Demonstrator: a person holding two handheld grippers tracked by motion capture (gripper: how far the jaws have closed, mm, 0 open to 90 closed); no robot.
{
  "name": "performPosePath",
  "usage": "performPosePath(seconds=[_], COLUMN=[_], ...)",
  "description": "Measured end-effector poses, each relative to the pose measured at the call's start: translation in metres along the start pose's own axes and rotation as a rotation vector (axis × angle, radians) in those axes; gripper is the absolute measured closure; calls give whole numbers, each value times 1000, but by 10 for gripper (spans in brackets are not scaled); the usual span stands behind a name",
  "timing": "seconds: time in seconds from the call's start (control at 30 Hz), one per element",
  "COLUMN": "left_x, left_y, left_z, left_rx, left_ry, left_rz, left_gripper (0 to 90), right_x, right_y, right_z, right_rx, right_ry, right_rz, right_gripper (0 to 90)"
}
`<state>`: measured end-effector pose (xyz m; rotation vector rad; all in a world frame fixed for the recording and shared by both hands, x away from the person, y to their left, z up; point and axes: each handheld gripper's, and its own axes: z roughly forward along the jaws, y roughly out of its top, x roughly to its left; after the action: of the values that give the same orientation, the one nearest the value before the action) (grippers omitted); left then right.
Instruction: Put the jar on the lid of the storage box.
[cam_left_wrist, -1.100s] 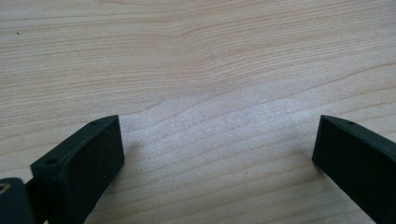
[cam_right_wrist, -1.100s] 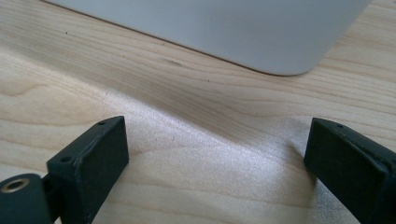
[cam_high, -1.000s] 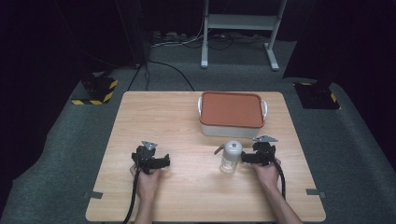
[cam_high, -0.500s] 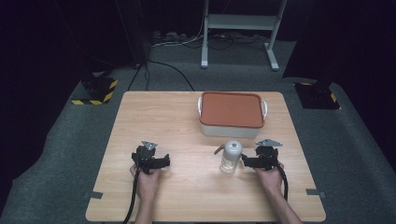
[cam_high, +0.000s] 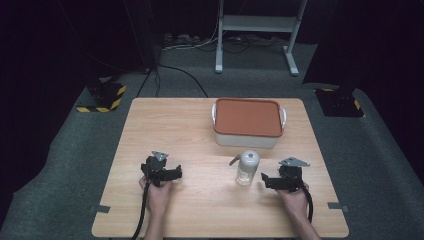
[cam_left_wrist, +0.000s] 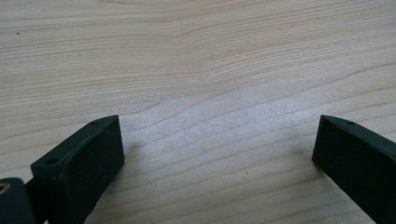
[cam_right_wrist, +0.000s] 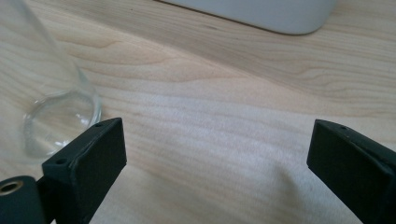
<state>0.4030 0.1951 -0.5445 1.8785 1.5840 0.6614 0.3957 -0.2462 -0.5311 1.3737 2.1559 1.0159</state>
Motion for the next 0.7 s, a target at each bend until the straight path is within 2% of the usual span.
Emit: performPosePath(seconds=[0.37,0.7], left_x=[0,0], left_y=[0,0], left_z=[0,0], left_rx=[0,0], left_ry=[0,0], left_rz=[0,0], left_gripper=[21,21], right_x=[7,19], right_y=[-13,-19], right_z=[-8,-17], right_rx=[-17,-38], right_ry=[38,85], right_rz=[-6,-20], right_gripper=[45,45])
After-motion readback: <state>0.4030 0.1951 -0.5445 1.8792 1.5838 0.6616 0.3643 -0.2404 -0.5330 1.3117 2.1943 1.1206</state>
